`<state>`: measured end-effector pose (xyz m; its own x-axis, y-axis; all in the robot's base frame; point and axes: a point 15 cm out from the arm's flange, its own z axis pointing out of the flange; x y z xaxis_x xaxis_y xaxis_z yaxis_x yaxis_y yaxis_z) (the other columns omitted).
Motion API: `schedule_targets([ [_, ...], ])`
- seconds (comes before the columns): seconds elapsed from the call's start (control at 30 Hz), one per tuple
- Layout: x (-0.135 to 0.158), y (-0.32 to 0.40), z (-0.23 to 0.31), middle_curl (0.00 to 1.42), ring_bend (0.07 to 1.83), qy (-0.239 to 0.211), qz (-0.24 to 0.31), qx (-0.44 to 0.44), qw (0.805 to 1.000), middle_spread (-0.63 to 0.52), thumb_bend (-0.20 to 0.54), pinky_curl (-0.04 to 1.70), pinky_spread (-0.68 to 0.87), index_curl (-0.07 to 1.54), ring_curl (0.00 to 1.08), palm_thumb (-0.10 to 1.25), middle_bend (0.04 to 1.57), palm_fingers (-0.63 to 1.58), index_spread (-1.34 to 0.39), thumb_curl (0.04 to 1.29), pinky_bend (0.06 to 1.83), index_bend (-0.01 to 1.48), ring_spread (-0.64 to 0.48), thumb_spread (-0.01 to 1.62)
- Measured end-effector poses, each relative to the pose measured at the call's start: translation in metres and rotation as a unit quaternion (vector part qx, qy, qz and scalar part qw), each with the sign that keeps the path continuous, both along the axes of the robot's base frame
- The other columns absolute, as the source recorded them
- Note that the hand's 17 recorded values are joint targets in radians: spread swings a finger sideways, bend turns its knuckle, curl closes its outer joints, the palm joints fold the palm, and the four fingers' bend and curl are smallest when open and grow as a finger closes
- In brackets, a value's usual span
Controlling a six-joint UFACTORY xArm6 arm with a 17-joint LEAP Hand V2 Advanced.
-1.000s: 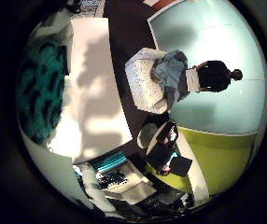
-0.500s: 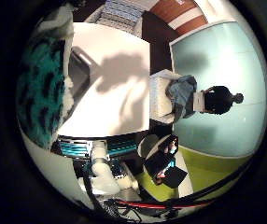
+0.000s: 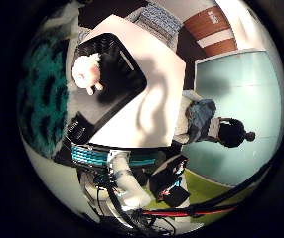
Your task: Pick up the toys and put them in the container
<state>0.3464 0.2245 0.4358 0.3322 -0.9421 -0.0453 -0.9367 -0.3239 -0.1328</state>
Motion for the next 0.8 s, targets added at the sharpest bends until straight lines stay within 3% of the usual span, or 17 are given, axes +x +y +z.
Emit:
schedule_targets([
  [0.3,0.02,0.018,-0.004,1.05,1.35,-0.028,0.007,0.014,0.999,-0.23,-0.013,1.36,-0.16,1.02,0.95,1.03,1.26,0.96,-0.3,0.68,1.18,1.08,-0.28,1.06],
  [0.4,0.026,0.021,-0.001,1.04,1.33,-0.041,0.006,0.022,0.999,-0.23,-0.032,1.32,-0.17,1.01,0.93,0.95,1.24,0.97,-0.3,0.66,1.15,1.03,-0.28,1.07],
  [0.5,0.031,0.015,-0.005,0.96,1.28,-0.041,0.005,0.021,0.999,-0.22,-0.038,1.14,-0.26,0.96,0.82,0.82,1.13,0.92,-0.33,0.6,1.02,0.79,-0.27,1.07],
  [0.53,0.031,0.013,-0.009,0.92,1.24,-0.037,0.002,0.018,0.999,-0.22,-0.036,1.07,-0.33,0.92,0.77,0.78,1.07,0.77,-0.35,0.58,0.94,0.64,-0.29,1.07],
  [0.6,0.031,0.004,-0.023,0.88,1.18,-0.025,-0.003,0.01,1.0,-0.22,-0.029,1.01,-0.37,0.88,0.73,0.75,1.0,0.6,-0.37,0.55,0.86,0.53,-0.31,1.09],
  [0.63,0.03,0.001,-0.026,0.84,1.08,-0.021,-0.001,0.008,1.0,-0.21,-0.026,1.01,-0.27,0.84,0.7,0.74,0.95,0.31,-0.4,0.53,0.73,0.5,-0.26,1.12],
  [0.73,0.029,-0.004,-0.03,0.7,0.84,-0.016,0.009,0.007,1.0,-0.14,-0.021,0.93,0.11,0.69,0.55,0.7,0.7,0.14,-0.46,0.48,0.65,0.44,-0.05,1.14],
  [0.8,0.028,-0.005,-0.031,0.62,0.76,-0.013,0.014,0.005,1.0,-0.09,-0.023,0.89,0.27,0.64,0.5,0.69,0.58,0.09,-0.47,0.47,0.65,0.42,0.06,1.15],
])
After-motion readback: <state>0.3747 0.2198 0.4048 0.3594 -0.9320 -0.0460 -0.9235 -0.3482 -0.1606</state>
